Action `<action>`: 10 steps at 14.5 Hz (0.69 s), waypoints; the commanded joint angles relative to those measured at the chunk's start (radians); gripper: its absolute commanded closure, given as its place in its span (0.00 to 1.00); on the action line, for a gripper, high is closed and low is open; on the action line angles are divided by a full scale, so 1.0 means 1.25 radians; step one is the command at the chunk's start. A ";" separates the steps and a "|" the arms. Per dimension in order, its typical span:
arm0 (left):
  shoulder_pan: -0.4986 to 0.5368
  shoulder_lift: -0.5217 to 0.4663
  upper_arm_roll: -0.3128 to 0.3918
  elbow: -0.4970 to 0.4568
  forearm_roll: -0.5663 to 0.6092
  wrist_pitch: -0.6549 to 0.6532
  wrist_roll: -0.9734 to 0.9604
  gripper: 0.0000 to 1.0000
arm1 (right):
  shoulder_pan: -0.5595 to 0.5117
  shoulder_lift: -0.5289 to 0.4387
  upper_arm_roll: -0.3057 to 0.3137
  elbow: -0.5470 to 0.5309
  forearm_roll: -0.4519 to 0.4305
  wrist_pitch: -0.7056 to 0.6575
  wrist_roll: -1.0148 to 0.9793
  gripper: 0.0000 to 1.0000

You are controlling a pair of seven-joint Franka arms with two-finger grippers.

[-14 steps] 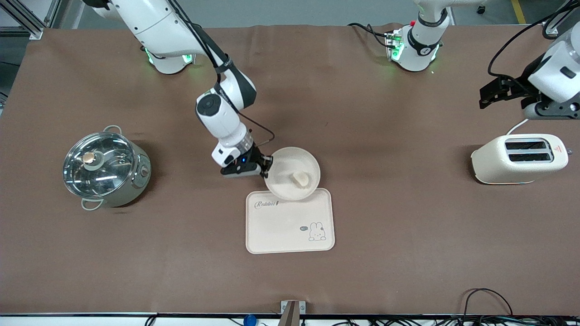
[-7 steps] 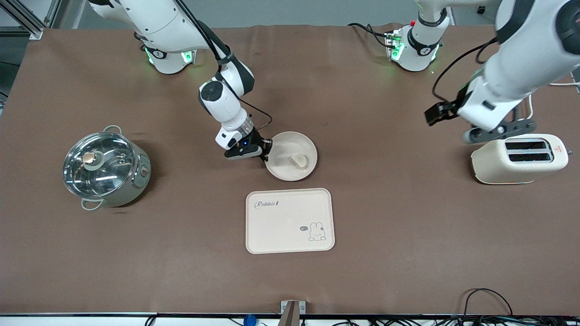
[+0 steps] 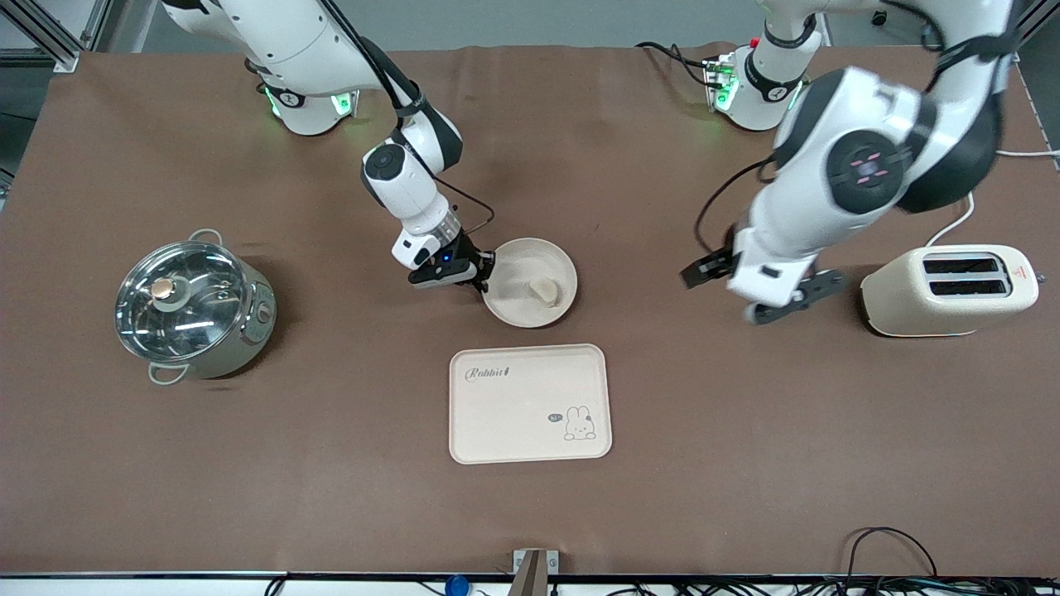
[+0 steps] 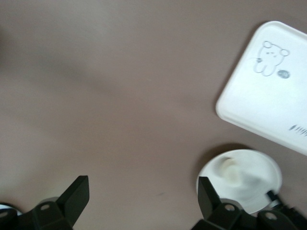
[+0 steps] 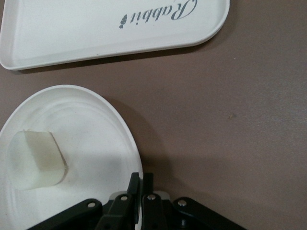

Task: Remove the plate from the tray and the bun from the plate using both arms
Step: 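Set the plate on the table while the left gripper reaches the bun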

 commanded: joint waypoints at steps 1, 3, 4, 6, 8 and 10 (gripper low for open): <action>-0.060 0.082 -0.003 0.011 0.008 0.102 -0.145 0.00 | -0.005 -0.031 0.002 -0.031 -0.001 0.006 0.015 0.01; -0.114 0.130 -0.001 0.012 0.016 0.175 -0.254 0.00 | -0.006 -0.040 0.003 -0.024 -0.001 -0.001 0.061 0.00; -0.123 0.155 -0.002 0.013 0.032 0.205 -0.292 0.00 | -0.007 -0.056 0.003 -0.018 -0.001 -0.017 0.083 0.00; -0.166 0.198 -0.002 0.015 0.047 0.262 -0.360 0.00 | -0.021 -0.106 0.001 0.016 0.000 -0.142 0.088 0.00; -0.200 0.249 -0.001 0.013 0.067 0.333 -0.422 0.00 | -0.051 -0.167 -0.001 0.095 0.000 -0.362 0.090 0.00; -0.233 0.284 0.001 0.011 0.103 0.365 -0.480 0.01 | -0.073 -0.230 -0.006 0.155 -0.001 -0.525 0.090 0.00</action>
